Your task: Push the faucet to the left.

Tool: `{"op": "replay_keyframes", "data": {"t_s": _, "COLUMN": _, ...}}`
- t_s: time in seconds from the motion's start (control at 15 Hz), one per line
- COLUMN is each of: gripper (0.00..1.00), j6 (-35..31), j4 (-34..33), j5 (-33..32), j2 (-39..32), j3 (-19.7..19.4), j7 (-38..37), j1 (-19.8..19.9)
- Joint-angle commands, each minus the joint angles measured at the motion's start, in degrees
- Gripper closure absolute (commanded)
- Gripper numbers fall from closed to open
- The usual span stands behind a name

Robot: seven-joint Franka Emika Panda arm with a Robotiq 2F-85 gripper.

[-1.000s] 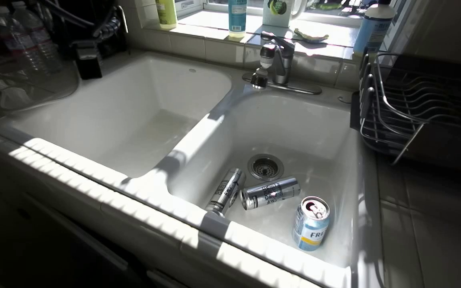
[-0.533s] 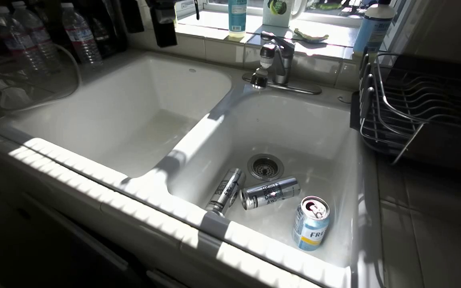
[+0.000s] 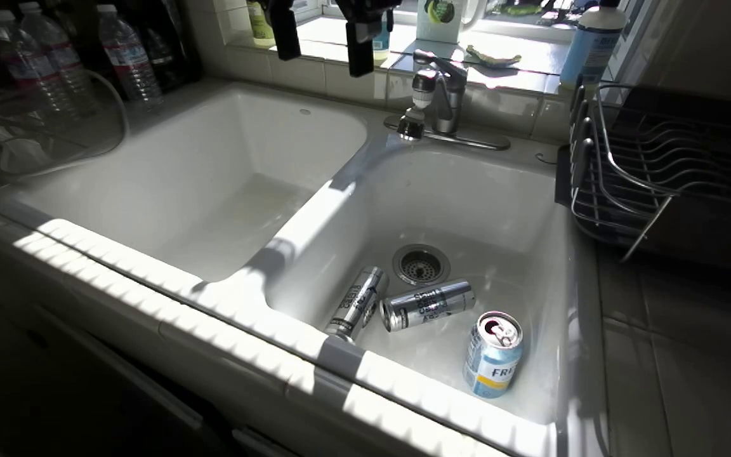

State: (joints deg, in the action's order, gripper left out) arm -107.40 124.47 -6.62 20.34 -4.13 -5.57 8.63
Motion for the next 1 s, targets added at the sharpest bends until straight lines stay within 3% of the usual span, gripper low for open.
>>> {"op": "replay_keyframes", "data": {"t_s": 0.0, "gripper": 0.0, "j6": 0.12, "j4": -0.25, "j5": -0.17, "j2": -0.26, "j3": -0.37, "j7": -0.15, "j1": -0.46}}
{"op": "replay_keyframes", "data": {"t_s": 0.33, "gripper": 0.0, "j6": -4.56, "j4": -1.33, "j5": -0.65, "j2": -3.42, "j3": -2.15, "j7": 2.15, "j1": 0.28}}
{"op": "replay_keyframes", "data": {"t_s": 0.6, "gripper": 0.0, "j6": -11.82, "j4": -2.04, "j5": 2.48, "j2": -6.78, "j3": -5.63, "j7": 11.68, "j1": -0.44}}
{"op": "replay_keyframes", "data": {"t_s": 0.93, "gripper": 0.0, "j6": -14.52, "j4": -4.24, "j5": 7.67, "j2": -10.88, "j3": -7.82, "j7": 20.31, "j1": -0.63}}
